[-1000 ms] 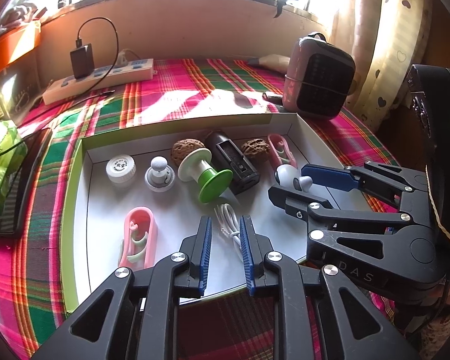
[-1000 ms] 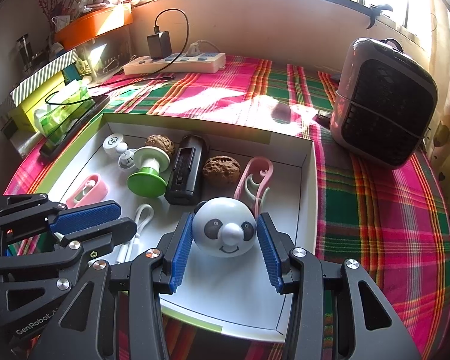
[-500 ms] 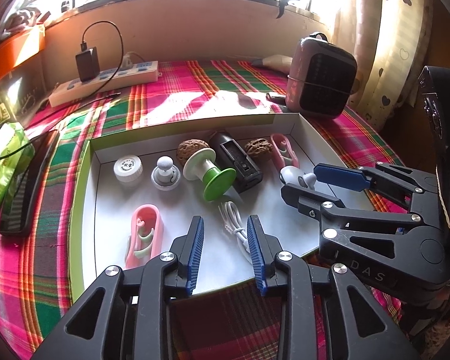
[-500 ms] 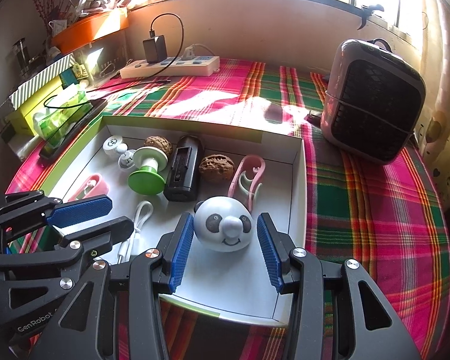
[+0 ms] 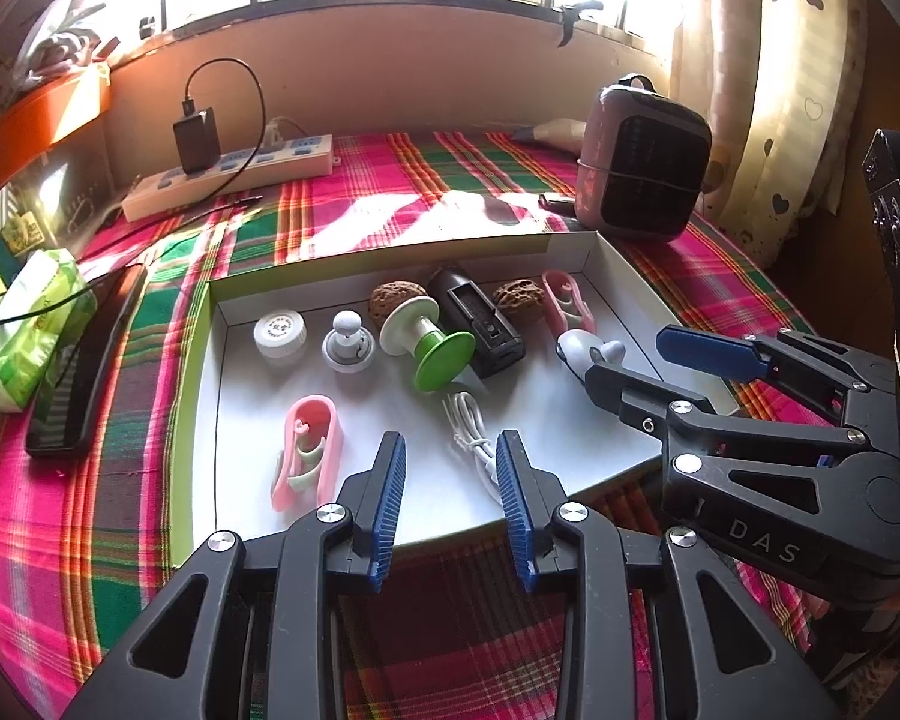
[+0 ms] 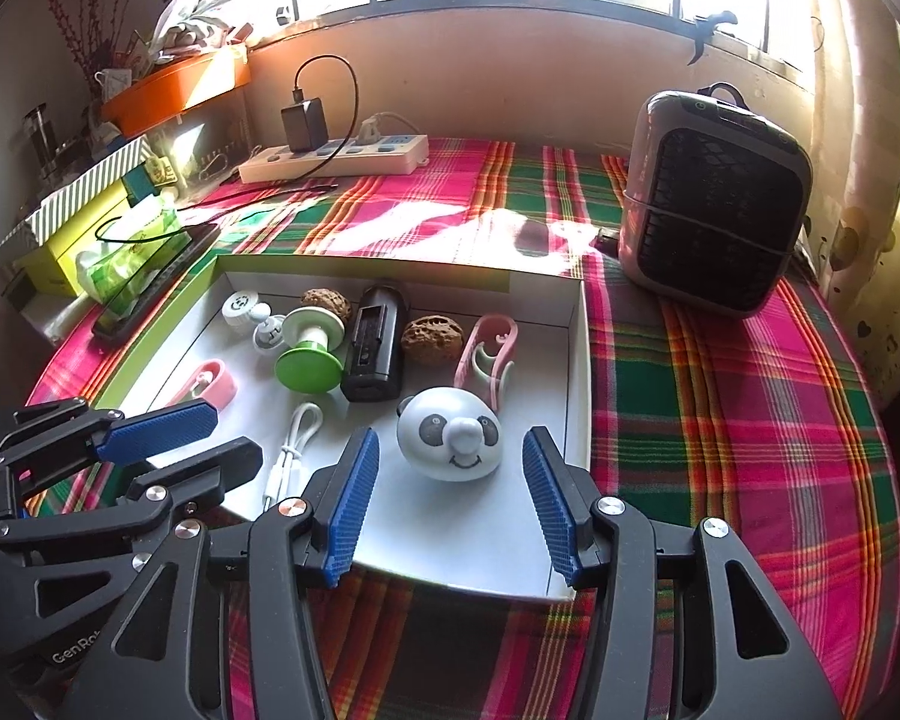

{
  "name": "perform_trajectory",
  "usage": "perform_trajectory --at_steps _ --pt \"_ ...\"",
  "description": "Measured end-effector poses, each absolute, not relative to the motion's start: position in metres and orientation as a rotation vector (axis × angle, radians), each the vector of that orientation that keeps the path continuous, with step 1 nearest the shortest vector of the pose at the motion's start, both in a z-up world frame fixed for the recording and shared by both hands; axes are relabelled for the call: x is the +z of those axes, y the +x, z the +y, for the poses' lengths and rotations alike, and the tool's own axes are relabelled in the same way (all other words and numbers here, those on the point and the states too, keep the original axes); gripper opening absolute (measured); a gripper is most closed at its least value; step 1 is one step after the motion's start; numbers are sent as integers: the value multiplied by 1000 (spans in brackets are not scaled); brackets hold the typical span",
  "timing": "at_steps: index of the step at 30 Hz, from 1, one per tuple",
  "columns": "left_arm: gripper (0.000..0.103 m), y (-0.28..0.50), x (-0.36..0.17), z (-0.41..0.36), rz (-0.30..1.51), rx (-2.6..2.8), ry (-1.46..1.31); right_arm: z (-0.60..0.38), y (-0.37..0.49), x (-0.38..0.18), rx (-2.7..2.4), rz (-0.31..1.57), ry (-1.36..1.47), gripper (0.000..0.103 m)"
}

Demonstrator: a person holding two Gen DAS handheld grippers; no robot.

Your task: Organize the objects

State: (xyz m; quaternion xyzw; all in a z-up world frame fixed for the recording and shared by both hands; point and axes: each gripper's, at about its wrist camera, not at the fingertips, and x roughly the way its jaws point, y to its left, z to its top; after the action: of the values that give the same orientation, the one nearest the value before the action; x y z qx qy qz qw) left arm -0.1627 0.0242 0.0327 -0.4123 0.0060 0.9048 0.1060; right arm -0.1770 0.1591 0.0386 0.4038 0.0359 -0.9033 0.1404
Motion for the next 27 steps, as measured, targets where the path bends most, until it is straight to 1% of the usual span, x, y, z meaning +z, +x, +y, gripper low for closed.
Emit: perform_trajectory --at_steps 14,20,27 --pt "29 -140 42 24 33 2780 -1180 158 -152 51 -2673 105 1128 52" --pt "29 -132 43 22 15 2812 -1180 162 -143 53 -2692 69 1121 57" --pt "29 -119 45 21 1 2841 -1164 160 -128 52 -2698 63 1114 58"
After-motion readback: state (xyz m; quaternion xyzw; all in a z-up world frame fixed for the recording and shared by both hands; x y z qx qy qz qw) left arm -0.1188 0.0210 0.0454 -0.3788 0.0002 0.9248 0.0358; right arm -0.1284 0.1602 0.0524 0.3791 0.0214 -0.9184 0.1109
